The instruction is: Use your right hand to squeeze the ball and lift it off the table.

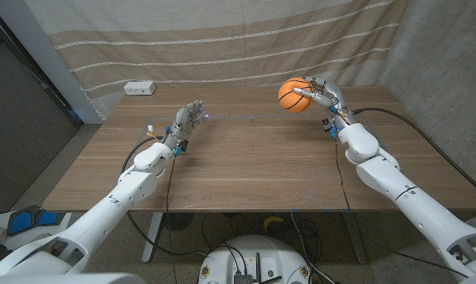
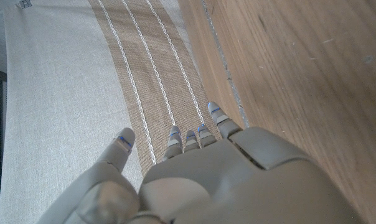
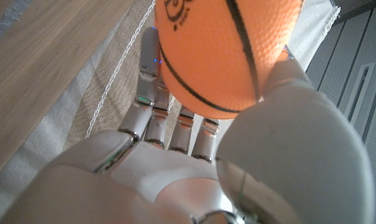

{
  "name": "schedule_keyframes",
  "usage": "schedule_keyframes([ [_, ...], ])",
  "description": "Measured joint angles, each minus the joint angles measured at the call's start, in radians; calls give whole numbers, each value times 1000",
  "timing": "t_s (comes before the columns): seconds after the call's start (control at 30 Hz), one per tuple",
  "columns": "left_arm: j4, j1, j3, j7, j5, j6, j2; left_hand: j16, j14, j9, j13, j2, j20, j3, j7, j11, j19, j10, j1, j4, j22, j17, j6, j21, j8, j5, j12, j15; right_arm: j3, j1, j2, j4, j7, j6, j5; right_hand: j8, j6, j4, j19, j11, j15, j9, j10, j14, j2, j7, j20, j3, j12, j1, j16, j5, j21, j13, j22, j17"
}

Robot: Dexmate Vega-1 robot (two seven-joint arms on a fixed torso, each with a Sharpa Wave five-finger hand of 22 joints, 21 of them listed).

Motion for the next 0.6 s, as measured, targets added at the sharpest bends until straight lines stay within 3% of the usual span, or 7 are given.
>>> schedule_keyframes([
  [0.6,16,-7,0,-9,16,-36,-5,0,5,0,0,0,-4,0,-7,-5,3,5,0,0,0,0,7,0,0,0,0,-5,21,-5,46,79,19,42,109,-2,1,-1,0,0,0,0,0,0,0,2,0,-1,-8,0,-4,2,6,0,-11,3],
])
